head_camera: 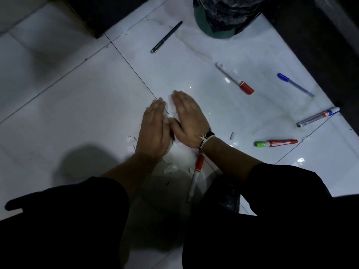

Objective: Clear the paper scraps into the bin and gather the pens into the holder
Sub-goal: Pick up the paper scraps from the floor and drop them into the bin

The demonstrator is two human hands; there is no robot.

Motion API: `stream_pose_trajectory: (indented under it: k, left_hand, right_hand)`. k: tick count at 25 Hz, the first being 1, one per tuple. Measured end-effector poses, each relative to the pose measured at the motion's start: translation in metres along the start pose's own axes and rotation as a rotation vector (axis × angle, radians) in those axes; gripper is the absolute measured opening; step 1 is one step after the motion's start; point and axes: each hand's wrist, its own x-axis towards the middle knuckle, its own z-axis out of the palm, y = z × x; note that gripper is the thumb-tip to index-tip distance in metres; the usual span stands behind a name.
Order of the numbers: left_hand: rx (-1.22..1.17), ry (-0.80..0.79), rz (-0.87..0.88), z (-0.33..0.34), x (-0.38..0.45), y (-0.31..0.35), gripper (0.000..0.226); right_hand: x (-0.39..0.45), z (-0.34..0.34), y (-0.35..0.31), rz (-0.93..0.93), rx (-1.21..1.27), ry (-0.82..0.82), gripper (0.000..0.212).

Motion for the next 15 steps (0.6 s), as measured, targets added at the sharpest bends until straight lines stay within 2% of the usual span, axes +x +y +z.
stream_pose_trajectory:
  k: [2,5,8,11,15]
  left_hand:
    - [0.093,0.028,0.094,-0.001,-0.011,-0.008,0.047]
    - [0.405,0.105,0.114,0.0,-0.014,-0.008,0.037]
    - [0.564,0.078,0.114,0.001,-0.004,-0.005,0.021]
    - [0.569,0.044,0.222,-0.004,0.013,-0.013,0.028]
    - [0.588,0.108,0.299,-0.006,0.035,-0.021,0.037]
  right_hand:
    - [-0.003,0.001,-0.002,-0.17,-0.018,-0.018,0.068]
    - [-0.006,0.003,0.009,-0.322,-0.148,-0.03,0.062]
    - [0.0,0.008,0.01,-0.407,-0.212,0.073,0.038]
    - [0.014,0.003,0.01,-0.429,-0.239,0.153,0.014]
    - [0.03,-0.007,0.014,-0.366,-0.4,0.087,0.016]
